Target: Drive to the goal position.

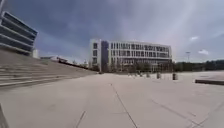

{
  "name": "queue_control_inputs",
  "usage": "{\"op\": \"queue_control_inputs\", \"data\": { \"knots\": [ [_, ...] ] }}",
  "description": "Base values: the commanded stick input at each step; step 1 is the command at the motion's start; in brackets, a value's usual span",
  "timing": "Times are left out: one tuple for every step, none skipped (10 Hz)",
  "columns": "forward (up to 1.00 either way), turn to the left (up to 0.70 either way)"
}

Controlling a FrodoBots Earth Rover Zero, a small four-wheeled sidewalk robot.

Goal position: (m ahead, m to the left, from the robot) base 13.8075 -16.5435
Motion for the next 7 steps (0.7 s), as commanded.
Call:
{"op": "queue_control_inputs", "data": {
  "knots": [
    [0.7,-0.35],
    [0.7,-0.35],
    [0.7,-0.35],
    [0.7,-0.35],
    [0.7,-0.35],
    [0.7,-0.35],
    [0.7,-0.35]
  ]
}}
